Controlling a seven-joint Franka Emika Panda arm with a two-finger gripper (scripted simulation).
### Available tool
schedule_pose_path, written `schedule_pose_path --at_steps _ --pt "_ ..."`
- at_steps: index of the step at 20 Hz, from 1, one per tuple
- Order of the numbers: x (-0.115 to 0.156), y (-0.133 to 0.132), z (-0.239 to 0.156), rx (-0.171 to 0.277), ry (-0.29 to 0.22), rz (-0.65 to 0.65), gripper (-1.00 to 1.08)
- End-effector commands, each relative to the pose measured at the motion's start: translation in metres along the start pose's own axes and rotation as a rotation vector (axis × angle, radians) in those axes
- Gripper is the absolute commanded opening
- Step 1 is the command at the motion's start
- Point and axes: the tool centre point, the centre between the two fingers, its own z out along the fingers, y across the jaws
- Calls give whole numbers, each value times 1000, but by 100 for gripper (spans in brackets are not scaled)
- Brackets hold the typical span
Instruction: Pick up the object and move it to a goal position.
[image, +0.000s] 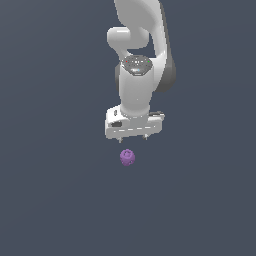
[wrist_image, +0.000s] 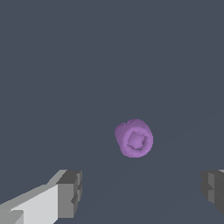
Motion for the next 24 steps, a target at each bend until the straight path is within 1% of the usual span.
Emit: schedule_pose_path --at_steps 1,14,19,24 --pt "0 2 8 0 -4 -32 100" --pt "0 17 71 8 -27 -287 100" --pt "0 21 86 13 -31 -348 100" --pt "-1 22 93 15 -33 -377 100"
